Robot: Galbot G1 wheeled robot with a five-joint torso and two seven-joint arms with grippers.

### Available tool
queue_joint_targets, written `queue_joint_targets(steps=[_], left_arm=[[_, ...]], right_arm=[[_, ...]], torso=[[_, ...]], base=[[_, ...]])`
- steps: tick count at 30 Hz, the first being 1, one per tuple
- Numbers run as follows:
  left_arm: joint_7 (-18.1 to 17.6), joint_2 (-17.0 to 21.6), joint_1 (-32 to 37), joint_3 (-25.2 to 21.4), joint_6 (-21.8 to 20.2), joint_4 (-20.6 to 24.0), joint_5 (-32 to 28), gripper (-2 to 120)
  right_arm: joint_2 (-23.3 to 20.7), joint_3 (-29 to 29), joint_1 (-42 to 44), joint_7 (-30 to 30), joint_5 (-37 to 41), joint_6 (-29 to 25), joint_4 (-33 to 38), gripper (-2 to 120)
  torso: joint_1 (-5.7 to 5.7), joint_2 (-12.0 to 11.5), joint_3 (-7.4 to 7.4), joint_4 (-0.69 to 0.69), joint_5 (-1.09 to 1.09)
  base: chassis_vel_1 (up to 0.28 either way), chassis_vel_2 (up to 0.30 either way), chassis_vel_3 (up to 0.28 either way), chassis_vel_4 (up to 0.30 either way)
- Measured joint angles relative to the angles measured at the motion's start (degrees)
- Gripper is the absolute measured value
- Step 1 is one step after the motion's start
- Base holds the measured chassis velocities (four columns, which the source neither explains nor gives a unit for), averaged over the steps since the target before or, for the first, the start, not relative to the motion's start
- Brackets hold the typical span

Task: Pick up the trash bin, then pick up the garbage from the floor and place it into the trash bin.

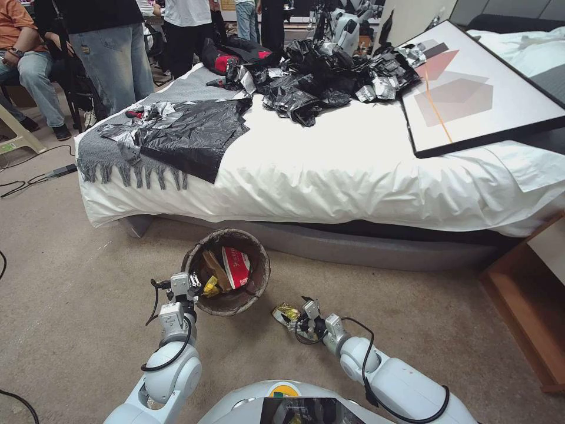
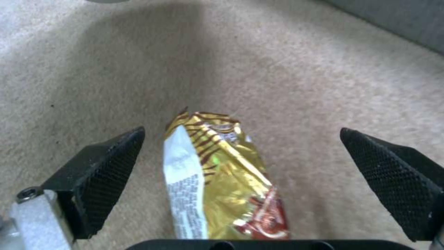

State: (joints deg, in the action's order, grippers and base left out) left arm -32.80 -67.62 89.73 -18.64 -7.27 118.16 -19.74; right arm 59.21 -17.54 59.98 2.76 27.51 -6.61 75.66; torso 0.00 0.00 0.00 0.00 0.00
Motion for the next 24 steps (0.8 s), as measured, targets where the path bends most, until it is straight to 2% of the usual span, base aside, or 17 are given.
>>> queue_joint_targets(steps=[24], left_arm=[[-0.1,0.0,-0.3,0.0,-0.1,-0.2,0.0,0]], right_arm=[[8.2,0.5,-1.8,4.0,0.0,-1.7,-12.1,100]], torso=[[0.00,0.0,0.00,0.00,0.00]], base=[[0.000,0.000,0.000,0.000]])
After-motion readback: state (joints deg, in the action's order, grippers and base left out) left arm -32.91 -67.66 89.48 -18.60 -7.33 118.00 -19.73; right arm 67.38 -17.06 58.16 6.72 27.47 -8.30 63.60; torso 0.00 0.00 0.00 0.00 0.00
